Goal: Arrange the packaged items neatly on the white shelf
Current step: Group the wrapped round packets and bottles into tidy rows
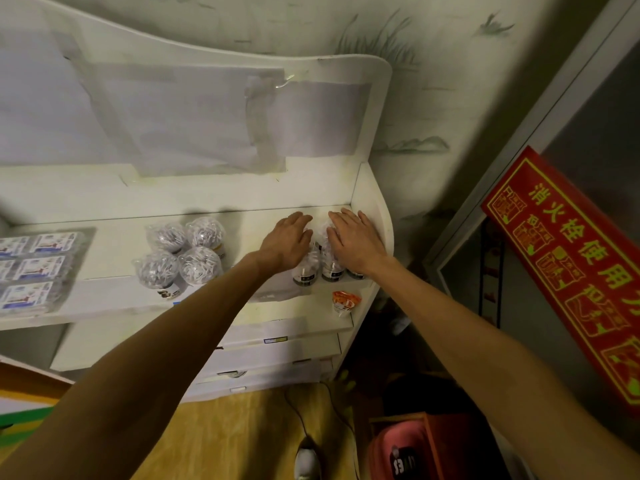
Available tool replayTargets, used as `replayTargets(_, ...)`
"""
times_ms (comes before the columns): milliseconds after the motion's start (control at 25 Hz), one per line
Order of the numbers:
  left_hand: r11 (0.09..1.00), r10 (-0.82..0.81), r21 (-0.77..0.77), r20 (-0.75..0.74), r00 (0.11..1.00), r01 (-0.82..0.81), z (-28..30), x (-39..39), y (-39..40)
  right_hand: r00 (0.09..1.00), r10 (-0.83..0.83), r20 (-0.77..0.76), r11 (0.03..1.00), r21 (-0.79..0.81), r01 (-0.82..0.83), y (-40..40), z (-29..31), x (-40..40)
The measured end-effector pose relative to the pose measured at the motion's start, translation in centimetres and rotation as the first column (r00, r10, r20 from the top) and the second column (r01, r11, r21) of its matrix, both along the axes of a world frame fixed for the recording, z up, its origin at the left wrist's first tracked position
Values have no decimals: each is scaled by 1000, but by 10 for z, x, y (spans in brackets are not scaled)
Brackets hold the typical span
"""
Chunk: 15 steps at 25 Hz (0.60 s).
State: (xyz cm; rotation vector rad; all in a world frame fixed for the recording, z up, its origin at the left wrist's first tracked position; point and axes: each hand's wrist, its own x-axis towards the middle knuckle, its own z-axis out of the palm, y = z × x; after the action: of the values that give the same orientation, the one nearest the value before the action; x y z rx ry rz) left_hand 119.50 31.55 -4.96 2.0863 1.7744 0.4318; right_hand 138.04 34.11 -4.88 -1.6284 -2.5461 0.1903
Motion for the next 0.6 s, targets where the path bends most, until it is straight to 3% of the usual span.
replayTargets(360,1000,-3,3,108,994,3,-10,3,-6,1000,15,4,999,28,-15,1,-4,0)
replayTargets(600,999,48,4,153,987,-49,-19,8,-9,998,-3,-70,1000,21,4,-2,-2,0)
